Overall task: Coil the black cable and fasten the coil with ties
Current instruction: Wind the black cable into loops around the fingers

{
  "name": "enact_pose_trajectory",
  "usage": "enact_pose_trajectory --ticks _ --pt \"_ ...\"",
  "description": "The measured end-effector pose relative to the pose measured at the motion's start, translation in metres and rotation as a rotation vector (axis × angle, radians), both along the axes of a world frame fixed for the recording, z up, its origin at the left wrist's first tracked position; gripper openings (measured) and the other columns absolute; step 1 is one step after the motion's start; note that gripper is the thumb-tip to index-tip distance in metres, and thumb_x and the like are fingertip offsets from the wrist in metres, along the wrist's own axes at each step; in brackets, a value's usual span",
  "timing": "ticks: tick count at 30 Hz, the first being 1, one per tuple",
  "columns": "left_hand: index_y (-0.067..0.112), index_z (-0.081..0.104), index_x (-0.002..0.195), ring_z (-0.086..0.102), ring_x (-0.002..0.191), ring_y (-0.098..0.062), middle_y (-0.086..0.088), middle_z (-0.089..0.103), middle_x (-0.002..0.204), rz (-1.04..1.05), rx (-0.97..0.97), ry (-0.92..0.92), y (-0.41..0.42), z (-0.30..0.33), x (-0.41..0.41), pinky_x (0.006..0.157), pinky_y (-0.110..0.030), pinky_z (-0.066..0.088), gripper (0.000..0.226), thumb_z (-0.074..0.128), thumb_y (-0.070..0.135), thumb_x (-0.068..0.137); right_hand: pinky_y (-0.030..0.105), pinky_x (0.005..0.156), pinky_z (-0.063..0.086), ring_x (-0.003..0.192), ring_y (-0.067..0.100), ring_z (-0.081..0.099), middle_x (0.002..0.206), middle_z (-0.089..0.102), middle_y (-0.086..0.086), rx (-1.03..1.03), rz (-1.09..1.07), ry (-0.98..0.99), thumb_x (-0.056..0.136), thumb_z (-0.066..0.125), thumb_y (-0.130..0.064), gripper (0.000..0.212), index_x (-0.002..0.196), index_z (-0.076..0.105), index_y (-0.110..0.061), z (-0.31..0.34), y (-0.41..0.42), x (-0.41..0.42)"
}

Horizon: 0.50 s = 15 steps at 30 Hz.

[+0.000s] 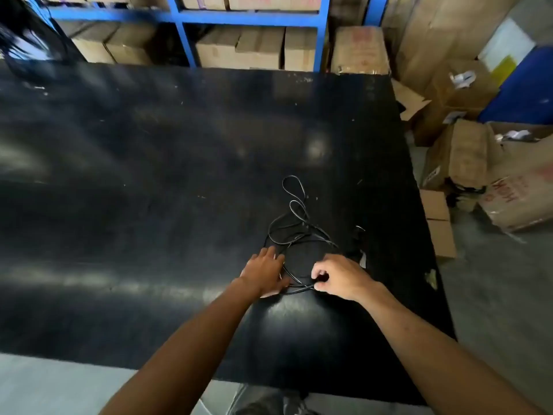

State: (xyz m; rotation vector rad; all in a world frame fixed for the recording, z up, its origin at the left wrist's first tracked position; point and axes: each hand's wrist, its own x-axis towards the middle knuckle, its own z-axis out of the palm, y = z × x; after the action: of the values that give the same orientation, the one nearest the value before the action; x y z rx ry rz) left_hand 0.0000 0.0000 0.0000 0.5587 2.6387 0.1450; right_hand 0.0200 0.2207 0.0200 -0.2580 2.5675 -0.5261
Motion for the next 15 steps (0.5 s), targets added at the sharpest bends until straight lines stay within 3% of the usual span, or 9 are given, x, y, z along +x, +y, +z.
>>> enact_pose_trajectory --ticks 4,7,15 --pt "0.015 0.055 0.129 0.045 0.127 -0.032 -0.013 0.047 0.132 -0.038 0.008 -0.006 -0.001 -0.016 0.006 0.1 -0.046 0.045 0.061 0.061 0.058 0.087 0.036 0.09 0.049 0.109 0.026 0.064 0.114 0.069 -0.001 0.116 0.038 0.042 0.09 0.069 -0.035 0.02 0.109 0.076 -0.034 -0.021 -0.01 0.013" --pt "0.017 0.054 0.133 0.043 0.128 -0.033 -0.012 0.046 0.134 -0.078 -0.001 0.0 -0.003 -0.024 0.009 0.103 -0.045 0.042 0.064 0.063 0.059 0.085 0.037 0.087 0.05 0.108 0.026 0.063 0.112 0.072 -0.002 0.106 -0.042 0.073 0.095 0.064 -0.028 0.015 0.102 0.077 -0.029 -0.03 -0.012 0.016" --pt "0.021 0.06 0.129 0.046 0.124 -0.032 -0.012 0.05 0.13 -0.171 -0.024 0.027 -0.008 -0.017 0.005 0.105 -0.042 0.035 0.067 0.053 0.071 0.085 0.037 0.083 0.046 0.104 0.024 0.064 0.11 0.07 -0.003 0.032 0.01 0.017 0.099 0.054 -0.013 0.015 0.103 0.067 -0.019 -0.015 -0.013 0.003"
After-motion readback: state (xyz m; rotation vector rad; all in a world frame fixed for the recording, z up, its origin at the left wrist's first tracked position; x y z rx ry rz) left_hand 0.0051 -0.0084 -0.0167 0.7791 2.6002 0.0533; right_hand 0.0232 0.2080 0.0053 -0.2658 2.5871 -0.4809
